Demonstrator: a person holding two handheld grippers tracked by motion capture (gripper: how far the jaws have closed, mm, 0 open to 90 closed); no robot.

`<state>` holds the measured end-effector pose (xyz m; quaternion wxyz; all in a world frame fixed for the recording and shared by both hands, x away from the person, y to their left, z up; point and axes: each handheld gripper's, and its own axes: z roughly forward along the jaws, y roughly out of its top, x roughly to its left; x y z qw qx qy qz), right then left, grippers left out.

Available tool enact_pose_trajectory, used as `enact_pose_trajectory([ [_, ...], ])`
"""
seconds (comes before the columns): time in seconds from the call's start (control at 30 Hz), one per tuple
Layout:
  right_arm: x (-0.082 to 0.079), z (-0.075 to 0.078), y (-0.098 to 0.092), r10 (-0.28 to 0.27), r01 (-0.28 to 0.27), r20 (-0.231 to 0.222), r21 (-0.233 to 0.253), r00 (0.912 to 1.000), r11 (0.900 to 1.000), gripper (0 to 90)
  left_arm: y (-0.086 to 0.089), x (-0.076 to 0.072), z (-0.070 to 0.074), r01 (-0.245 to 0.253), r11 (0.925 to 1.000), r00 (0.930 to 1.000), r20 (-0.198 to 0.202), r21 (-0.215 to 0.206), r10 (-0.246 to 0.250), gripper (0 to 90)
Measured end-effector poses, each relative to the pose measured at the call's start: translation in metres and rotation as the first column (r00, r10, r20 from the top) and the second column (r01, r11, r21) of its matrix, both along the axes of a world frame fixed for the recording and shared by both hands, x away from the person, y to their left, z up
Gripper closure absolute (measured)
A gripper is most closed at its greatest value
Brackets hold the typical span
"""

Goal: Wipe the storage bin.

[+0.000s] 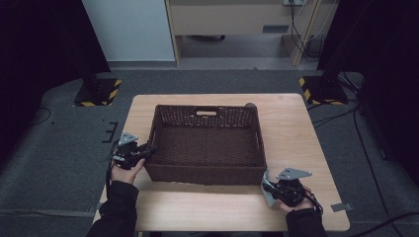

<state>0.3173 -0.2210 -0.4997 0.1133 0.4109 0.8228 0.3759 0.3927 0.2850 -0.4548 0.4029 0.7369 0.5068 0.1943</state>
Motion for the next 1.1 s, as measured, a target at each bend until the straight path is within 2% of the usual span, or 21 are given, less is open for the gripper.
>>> enact_pose_trajectory([
  [0.07, 0.000, 0.000, -0.002, -0.016, 0.016, 0.001, -0.004, 0.9999, 1.000, 83.1, 0.000, 0.000, 0.000, 0.000, 1.0000, 1.0000, -0.001, -0.002, 0.000, 58.7],
  [0.1, 0.000, 0.002, -0.005, -0.034, 0.034, 0.019, -0.011, 0.9992, 0.999, 83.2, 0.000, 0.000, 0.000, 0.001, 1.0000, 1.0000, -0.003, -0.002, -0.001, 58.4],
  [0.17, 0.001, 0.008, -0.014, -0.098, 0.097, 0.053, 0.029, 0.9938, 0.995, 83.2, 0.000, 0.000, 0.000, -0.001, 1.0000, 1.0000, -0.002, -0.003, 0.001, 57.9],
  [0.27, 0.003, 0.015, -0.031, -0.171, 0.165, 0.108, 0.059, 0.9794, 0.984, 83.2, 0.001, 0.001, 0.000, 0.000, 1.0000, 1.0000, -0.003, -0.005, 0.000, 57.5],
  [0.3, 0.005, 0.017, -0.044, -0.213, 0.206, 0.128, 0.068, 0.9686, 0.976, 83.2, 0.001, 0.001, 0.000, 0.000, 1.0000, 1.0000, -0.004, -0.005, 0.000, 56.9],
  [0.37, 0.006, 0.017, -0.047, -0.226, 0.219, 0.132, 0.067, 0.9651, 0.973, 83.2, 0.001, 0.001, 0.000, 0.000, 1.0000, 1.0000, -0.003, -0.004, 0.000, 57.0],
  [0.43, 0.007, 0.016, -0.060, -0.268, 0.263, 0.138, 0.059, 0.9533, 0.963, 83.1, 0.001, 0.001, 0.000, -0.001, 1.0000, 1.0000, -0.004, -0.004, 0.001, 56.9],
  [0.47, 0.007, 0.016, -0.060, -0.268, 0.263, 0.138, 0.059, 0.9533, 0.963, 83.1, 0.001, 0.001, 0.000, 0.000, 1.0000, 1.0000, -0.004, -0.005, 0.000, 56.9],
  [0.53, 0.008, 0.013, -0.070, -0.296, 0.294, 0.132, 0.036, 0.9460, 0.955, 82.9, 0.001, 0.001, 0.000, 0.000, 1.0000, 1.0000, -0.005, -0.006, 0.000, 56.5],
  [0.6, 0.010, 0.012, -0.073, -0.301, 0.299, 0.131, 0.035, 0.9445, 0.953, 82.7, 0.001, 0.001, 0.000, -0.001, 1.0000, 1.0000, -0.005, -0.004, 0.001, 56.3],
  [0.67, 0.014, 0.007, -0.078, -0.326, 0.325, 0.111, 0.026, 0.9387, 0.945, 82.0, 0.001, 0.001, 0.000, -0.005, 1.0000, 1.0000, -0.004, -0.003, 0.005, 55.9],
  [0.7, 0.014, 0.007, -0.078, -0.326, 0.325, 0.111, 0.026, 0.9387, 0.945, 82.0, 0.001, 0.000, 0.000, -0.006, 1.0000, 1.0000, -0.004, -0.001, 0.006, 55.9],
  [0.77, 0.017, 0.001, -0.080, -0.347, 0.349, 0.090, 0.002, 0.9334, 0.937, 78.8, 0.000, 0.001, 0.000, -0.005, 1.0000, 1.0000, -0.002, 0.000, 0.005, 56.0],
  [0.87, 0.019, -0.001, -0.079, -0.356, 0.358, 0.078, -0.018, 0.9312, 0.933, 73.3, 0.000, 0.001, 0.000, -0.003, 1.0000, 1.0000, -0.001, 0.003, 0.003, 55.9],
  [1.0, 0.019, -0.002, -0.078, -0.359, 0.363, 0.087, -0.031, 0.9293, 0.931, 67.8, 0.000, 0.000, 0.000, -0.004, 1.0000, 1.0000, -0.003, 0.006, 0.004, 55.9],
  [1.03, 0.020, -0.001, -0.078, -0.361, 0.366, 0.104, -0.036, 0.9269, 0.930, 63.3, 0.000, 0.000, 0.000, -0.004, 1.0000, 1.0000, -0.002, 0.007, 0.004, 55.8],
  [1.07, 0.020, -0.001, -0.078, -0.361, 0.366, 0.104, -0.036, 0.9269, 0.930, 63.3, 0.000, 0.000, 0.000, -0.004, 1.0000, 1.0000, -0.002, 0.007, 0.004, 55.8],
  [1.1, 0.020, 0.000, -0.078, -0.368, 0.373, 0.112, -0.030, 0.9230, 0.927, 61.8, 0.000, 0.000, 0.000, -0.003, 1.0000, 1.0000, -0.002, 0.007, 0.003, 55.6],
])
